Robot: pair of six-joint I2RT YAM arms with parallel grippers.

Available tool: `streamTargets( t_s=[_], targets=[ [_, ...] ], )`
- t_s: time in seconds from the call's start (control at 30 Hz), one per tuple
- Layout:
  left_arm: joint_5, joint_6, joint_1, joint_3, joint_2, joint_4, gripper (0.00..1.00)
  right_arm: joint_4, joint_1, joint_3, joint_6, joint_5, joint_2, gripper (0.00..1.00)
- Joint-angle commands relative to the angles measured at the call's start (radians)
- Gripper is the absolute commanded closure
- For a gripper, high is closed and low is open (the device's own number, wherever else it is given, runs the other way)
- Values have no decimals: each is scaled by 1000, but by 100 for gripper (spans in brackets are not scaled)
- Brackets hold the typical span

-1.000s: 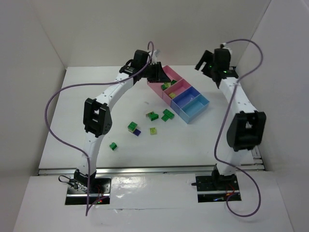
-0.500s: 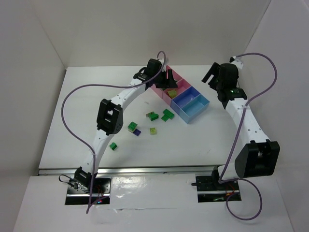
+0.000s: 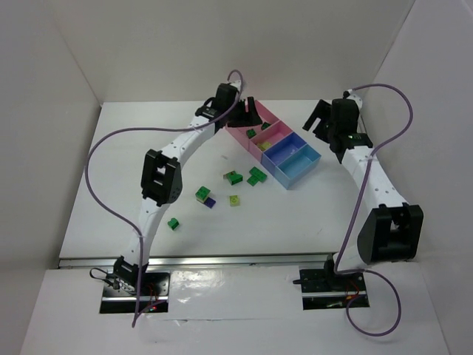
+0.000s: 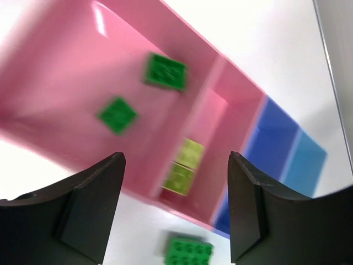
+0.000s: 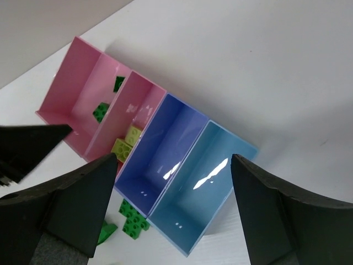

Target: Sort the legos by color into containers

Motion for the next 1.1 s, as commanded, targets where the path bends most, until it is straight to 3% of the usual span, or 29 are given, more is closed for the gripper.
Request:
streamTargets(
  t_s=[0.0,0.27,0.5,0.83,1.07],
  targets=[
    [-119,-43,74,-7,-77,14,22,-6,2,26,2,-37,11,9],
    [-279,-67,97,120,43,-27,19,-6,2,26,2,-80,40,8],
    [-303,-46,117,131,88,8,19,-6,2,26,2,-80,49,7],
    [-316,-28,117,100,115,-2,21,-6,2,26,2,-99,59,7],
    [-317,-28,169,-19,69,-25,24,-15,2,26,2,-108,68,7]
  ],
)
